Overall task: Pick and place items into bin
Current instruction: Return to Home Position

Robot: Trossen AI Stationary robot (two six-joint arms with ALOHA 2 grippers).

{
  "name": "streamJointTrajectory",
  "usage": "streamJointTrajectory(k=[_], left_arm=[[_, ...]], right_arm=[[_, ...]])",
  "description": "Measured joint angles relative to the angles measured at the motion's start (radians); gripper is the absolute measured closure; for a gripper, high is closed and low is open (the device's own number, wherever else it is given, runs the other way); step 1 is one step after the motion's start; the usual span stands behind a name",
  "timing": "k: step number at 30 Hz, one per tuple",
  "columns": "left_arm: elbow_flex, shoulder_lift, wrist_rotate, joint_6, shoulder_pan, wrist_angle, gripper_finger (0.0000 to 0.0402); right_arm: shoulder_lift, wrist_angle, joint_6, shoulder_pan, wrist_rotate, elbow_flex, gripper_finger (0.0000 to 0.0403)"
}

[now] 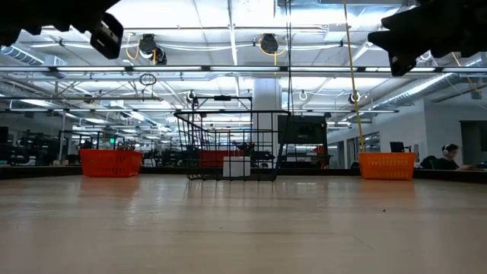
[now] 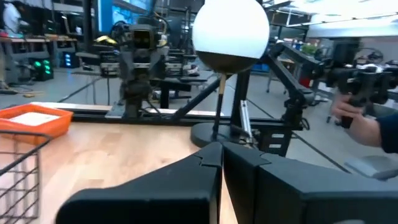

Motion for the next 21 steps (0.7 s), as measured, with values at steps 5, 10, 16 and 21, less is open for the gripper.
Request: streamJointTrajectory(k=[5,10,16,21], left_arm=[[-0.077,-0.03,-0.019,0.004,0.005,0.04,0.0385],[-0.169,-0.121,0.029,-0.026,0.046,0.037,0.0385],[-0.239,-0.278,0.044,0.003,0.061,0.002,0.0385],[-0.245,-0.411,0.046,0.002,0.061,-0.163,0.0385]], right_arm=[[-0.013,-0.03,-0.063,0.074,0.103,0.0,0.0271],[-0.105,-0.1,-0.084,0.094,0.107,0.0,0.0271],[-0.254,-0.24,-0.097,0.098,0.11,0.0,0.0271],[-0.357,-0.321,-0.105,0.098,0.137,0.0,0.0271]])
